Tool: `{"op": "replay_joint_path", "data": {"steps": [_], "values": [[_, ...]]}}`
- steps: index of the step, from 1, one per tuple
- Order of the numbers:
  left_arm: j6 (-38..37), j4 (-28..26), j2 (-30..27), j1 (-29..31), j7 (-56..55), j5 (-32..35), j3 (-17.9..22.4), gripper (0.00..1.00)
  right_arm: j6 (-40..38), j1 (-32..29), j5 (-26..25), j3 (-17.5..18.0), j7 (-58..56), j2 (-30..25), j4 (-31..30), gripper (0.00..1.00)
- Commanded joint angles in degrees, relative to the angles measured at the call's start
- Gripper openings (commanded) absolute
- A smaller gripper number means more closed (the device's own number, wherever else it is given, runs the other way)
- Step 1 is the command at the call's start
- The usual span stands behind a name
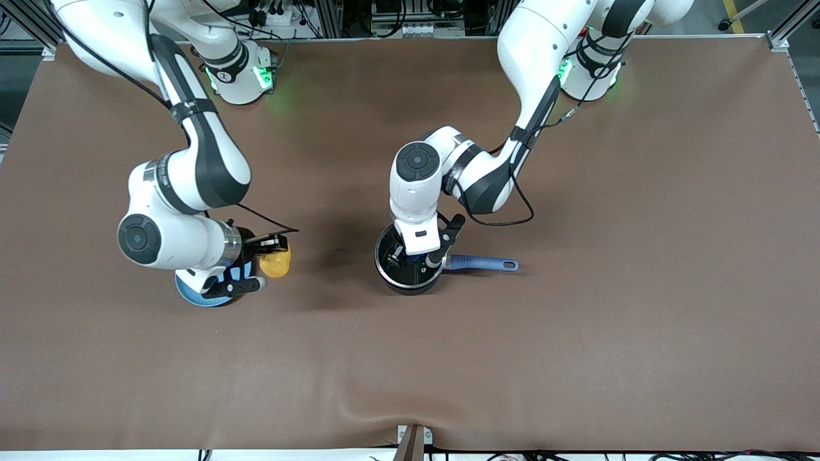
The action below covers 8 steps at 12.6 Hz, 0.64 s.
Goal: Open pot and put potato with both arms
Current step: 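Lift the lid aside with the left gripper while the right gripper carries the potato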
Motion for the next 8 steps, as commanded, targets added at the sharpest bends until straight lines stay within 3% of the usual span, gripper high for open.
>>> {"op": "replay_joint_path", "data": {"steps": [1, 5, 8], "values": [[-1.77, 0.05, -5.20, 0.74, 2.39, 0.52, 0.14, 0.00, 0.77, 3.19, 0.90, -0.32, 4.89, -1.48, -0.66, 0.00], [-9.05, -1.79, -14.25, 7.23, 18.25, -3.60, 0.05, 0.00, 4.27, 9.34, 0.81, -0.41, 13.42, -1.75, -0.49, 0.00], [-18.27, -2.06, -16.55, 13.64, 34.51, -4.84, -0.04, 0.00, 10.16, 16.46, -0.16, -0.58, 20.80, -1.22, 0.12, 0.00]]}}
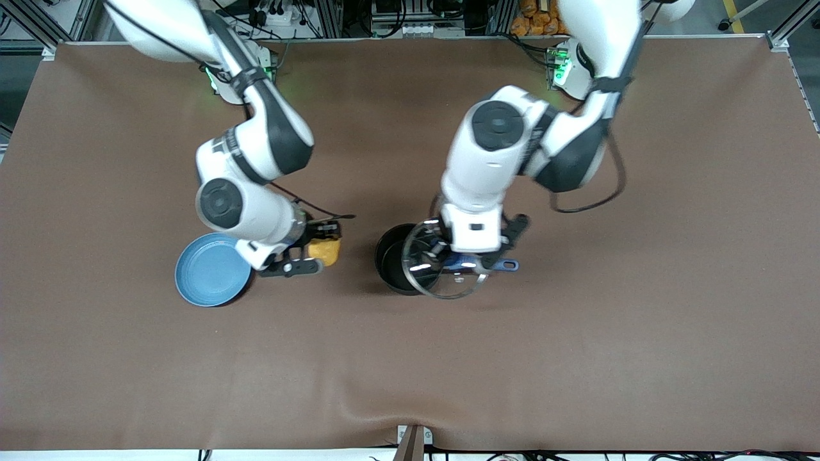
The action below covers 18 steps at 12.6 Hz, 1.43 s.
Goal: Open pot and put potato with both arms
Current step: 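Lift the lid aside with the left gripper while the right gripper carries the potato, then lower the glass lid onto the table with the left gripper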
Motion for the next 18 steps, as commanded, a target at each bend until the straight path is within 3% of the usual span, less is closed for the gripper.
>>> {"op": "replay_joint_path", "data": {"steps": [1, 3, 6, 8, 12, 16, 18], "values": [[-5.55, -2.50, -2.84, 4.94, 11.74, -2.42, -0.41, 0.00, 4.32, 5.66, -0.42, -0.93, 5.82, -0.40, 0.68, 0.00], [-8.55, -2.76, -3.81, 8.45, 17.98, -2.86, -0.50, 0.00, 9.67, 7.86, -3.13, -0.93, 7.76, 1.09, 0.77, 0.00], [-9.44, -8.80, -6.44, 16.01, 33.96, -5.32, -0.50, 0.00, 19.15, 11.12, -8.31, -1.01, 12.41, 5.30, 0.77, 0.00], [-8.74, -11.53, -6.45, 19.53, 37.25, -5.23, -0.50, 0.00, 24.44, 12.09, -8.94, -0.93, 13.39, 8.29, 0.95, 0.00], [-2.25, -19.08, -6.88, 24.89, 48.21, -4.79, -0.50, 0.00, 28.94, 13.85, -9.03, -1.19, 13.66, 12.34, 2.09, 0.00], [10.65, -32.52, -10.22, 27.01, 55.26, -4.88, -0.41, 0.00, 31.05, 14.47, -10.26, -1.28, 13.74, 15.59, 3.41, 0.00], [15.24, -36.58, -10.66, 28.07, 57.99, -4.88, -0.50, 0.00, 32.46, 14.82, -10.26, -1.28, 13.66, 17.00, 3.50, 0.00]]}}
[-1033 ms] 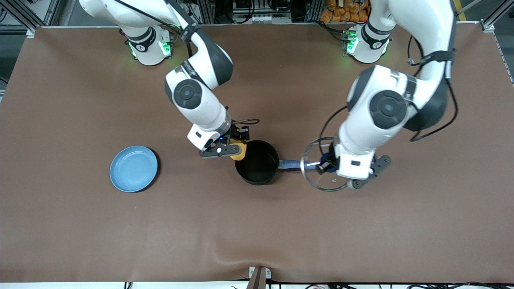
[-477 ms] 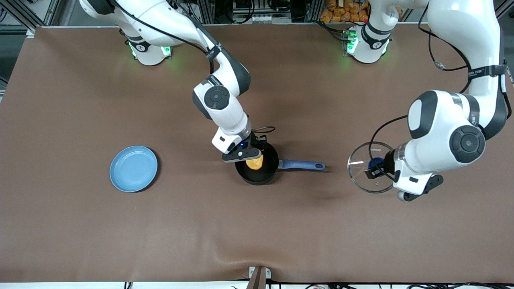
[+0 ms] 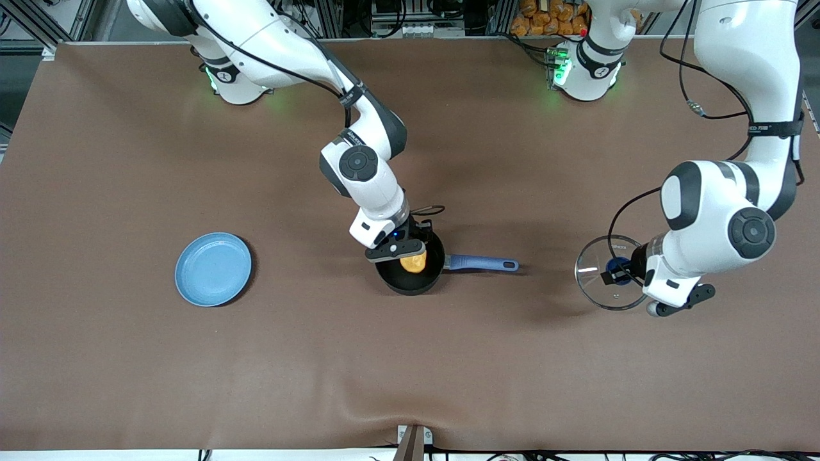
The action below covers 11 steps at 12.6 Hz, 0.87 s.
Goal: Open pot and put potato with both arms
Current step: 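Lower the glass lid onto the table with the left gripper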
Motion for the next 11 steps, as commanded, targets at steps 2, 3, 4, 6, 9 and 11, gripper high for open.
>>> {"op": "replay_joint_path", "data": {"steps": [2, 3, 4, 6, 9, 11], "values": [[6.11, -9.30, -4.51, 1.77, 4.69, -1.06, -0.61, 0.00, 1.55, 1.10, -1.22, -0.66, 1.70, 3.39, 2.44, 0.00], [7.34, -10.62, -4.42, 1.95, 6.01, -1.24, -0.61, 0.00, 1.64, 1.10, -1.22, -0.66, 1.70, 3.92, 2.53, 0.00], [8.74, -11.85, -4.51, 2.39, 7.24, -1.24, -0.61, 0.00, 2.17, 1.10, -1.22, -0.66, 1.78, 4.36, 2.53, 0.00], [11.90, -14.22, -4.42, 3.89, 9.00, -1.24, -0.96, 0.00, 2.70, 1.10, -1.13, -0.66, 1.78, 4.97, 2.62, 0.00], [19.37, -20.55, -5.82, 4.24, 9.01, -1.50, -3.25, 0.00, 3.22, 1.18, -0.60, -0.58, 2.92, 5.50, 3.06, 0.00], [25.34, -25.20, -7.05, 4.24, 9.01, -4.47, -4.82, 0.00, 3.40, 1.79, -0.78, -0.58, 7.22, 6.20, 4.63, 0.00]]}}
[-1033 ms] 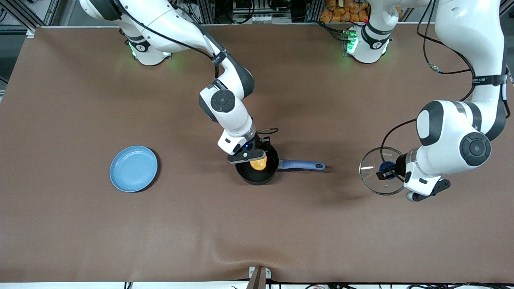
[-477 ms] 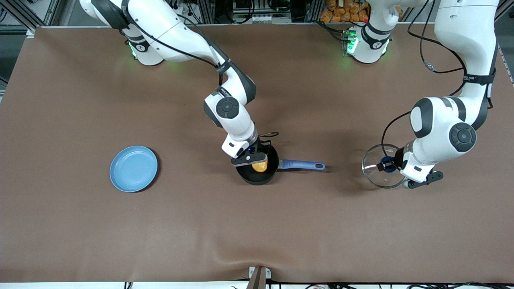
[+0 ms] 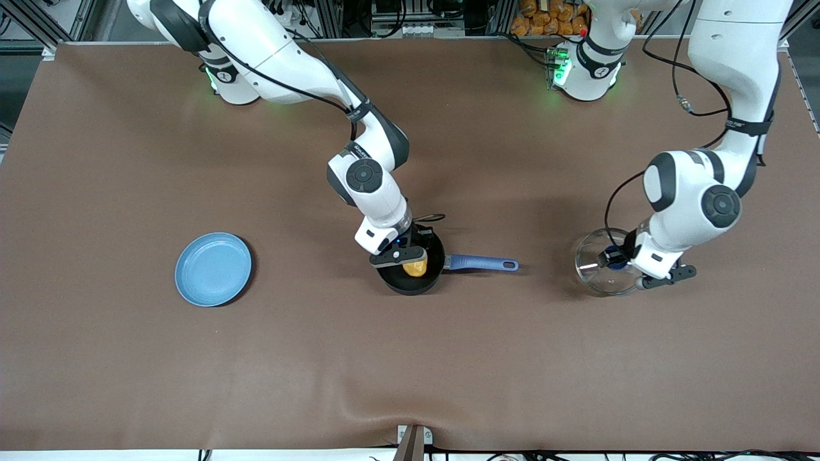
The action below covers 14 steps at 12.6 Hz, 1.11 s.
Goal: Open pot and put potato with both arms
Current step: 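Lower the glass lid onto the table with the left gripper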
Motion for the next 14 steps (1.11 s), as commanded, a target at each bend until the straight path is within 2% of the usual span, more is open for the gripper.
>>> {"op": "replay_joint_path", "data": {"steps": [1, 3, 4, 6, 9, 11, 12, 14], "values": [[8.65, -8.26, -4.59, 0.47, 1.04, -5.74, -2.88, 0.00, 0.28, 1.85, -0.83, -0.64, 5.42, 2.34, 3.90, 0.00], [13.41, -9.33, -3.19, 0.47, 2.00, -5.93, -3.24, 0.00, 0.37, 1.94, -0.92, -0.64, 6.04, 2.79, 4.18, 0.00], [13.52, -9.34, -2.66, 0.56, 2.53, -5.93, -3.24, 0.00, 0.37, 2.03, -0.83, -0.64, 6.13, 3.05, 4.26, 0.00], [13.52, -8.81, -3.01, 0.74, 2.71, -5.93, -3.33, 0.99, 0.37, 1.94, -1.44, -0.64, 5.35, 3.40, 4.35, 0.00], [12.03, -6.26, -5.02, 0.65, 1.57, -6.02, -3.42, 1.00, 0.37, 1.24, -4.69, -0.64, 3.68, 3.84, 4.35, 0.00], [8.45, -4.08, -8.09, 0.65, 1.83, -5.85, -3.42, 1.00, 0.28, 0.89, -5.22, -0.64, 2.11, 3.93, 4.44, 0.00], [3.38, -1.10, -9.33, 0.65, 1.66, -5.67, -3.42, 1.00, 0.28, 0.62, -5.14, -0.64, 0.87, 3.84, 4.44, 0.00], [-11.19, 8.72, -10.47, 0.82, 1.39, -5.41, -2.89, 1.00, 0.28, 0.01, -5.40, -0.64, 0.16, 3.84, 4.53, 0.00]]}}
